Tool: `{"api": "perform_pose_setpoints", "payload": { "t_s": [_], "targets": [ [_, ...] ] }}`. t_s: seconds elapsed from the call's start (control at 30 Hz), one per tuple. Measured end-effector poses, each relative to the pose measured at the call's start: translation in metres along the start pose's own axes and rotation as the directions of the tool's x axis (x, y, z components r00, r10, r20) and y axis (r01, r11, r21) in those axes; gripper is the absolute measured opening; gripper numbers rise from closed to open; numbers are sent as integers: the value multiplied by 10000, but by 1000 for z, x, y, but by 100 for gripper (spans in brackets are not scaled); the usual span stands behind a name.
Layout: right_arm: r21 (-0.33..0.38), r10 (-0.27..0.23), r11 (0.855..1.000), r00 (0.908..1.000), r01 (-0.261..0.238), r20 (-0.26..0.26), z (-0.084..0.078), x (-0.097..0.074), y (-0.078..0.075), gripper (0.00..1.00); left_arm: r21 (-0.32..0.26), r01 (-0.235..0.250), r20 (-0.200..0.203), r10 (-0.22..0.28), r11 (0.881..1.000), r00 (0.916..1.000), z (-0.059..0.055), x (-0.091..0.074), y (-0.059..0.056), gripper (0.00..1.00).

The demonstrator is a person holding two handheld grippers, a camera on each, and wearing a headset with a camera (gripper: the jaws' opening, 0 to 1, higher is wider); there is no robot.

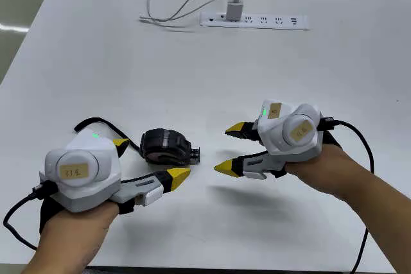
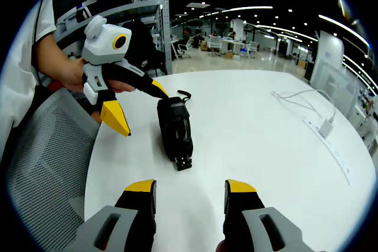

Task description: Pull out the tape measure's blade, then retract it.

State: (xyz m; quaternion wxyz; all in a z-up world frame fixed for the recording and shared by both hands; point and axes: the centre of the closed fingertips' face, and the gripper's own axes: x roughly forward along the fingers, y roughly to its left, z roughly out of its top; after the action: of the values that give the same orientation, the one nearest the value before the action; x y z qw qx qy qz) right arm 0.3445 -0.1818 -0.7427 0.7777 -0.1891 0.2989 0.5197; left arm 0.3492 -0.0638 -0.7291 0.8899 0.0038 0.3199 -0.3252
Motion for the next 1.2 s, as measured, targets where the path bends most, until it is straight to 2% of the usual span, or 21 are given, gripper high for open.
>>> {"api": "perform_pose_setpoints", "payload": {
  "t_s": [0.17,0.27,0.4,0.53,0.77,0.83,0.93,1.03,1.2],
  "targets": [
    [307,-304,9991,9995,304,17,-5,-13,-1,47,303,117,-24,-117,9995,9999,1,-8,-4,81],
    [429,-497,9978,9988,497,-1,-8,-23,-3,48,470,265,-203,-256,9985,9995,-1,-14,-6,81],
    [675,-737,9950,9973,733,34,-10,-32,-6,50,601,639,-285,-623,9961,9977,-4,-18,-9,82],
    [695,-951,9930,9955,952,-51,-15,-42,-5,53,978,876,-326,-847,9913,9959,-6,-24,-10,83],
    [915,-1187,9887,9929,1190,-80,-23,-56,-2,60,1141,1054,-142,-1045,9879,9944,-3,-34,-5,90],
    [1000,-1266,9869,9919,1265,-55,-24,-60,-3,63,1306,1062,-176,-1048,9857,9943,-2,-35,-3,91],
    [1154,-1440,9831,9895,1418,110,-23,-69,-5,67,1579,1087,-24,-1097,9815,9940,3,-40,-1,95],
    [1254,-1582,9799,9873,1549,164,-24,-76,-5,70,1721,1093,-142,-1085,9790,9940,2,-44,3,95],
    [1378,-1700,9765,9852,1657,202,-28,-86,-2,73,1786,1233,-98,-1236,9762,9923,4,-51,5,96]
  ]
}}
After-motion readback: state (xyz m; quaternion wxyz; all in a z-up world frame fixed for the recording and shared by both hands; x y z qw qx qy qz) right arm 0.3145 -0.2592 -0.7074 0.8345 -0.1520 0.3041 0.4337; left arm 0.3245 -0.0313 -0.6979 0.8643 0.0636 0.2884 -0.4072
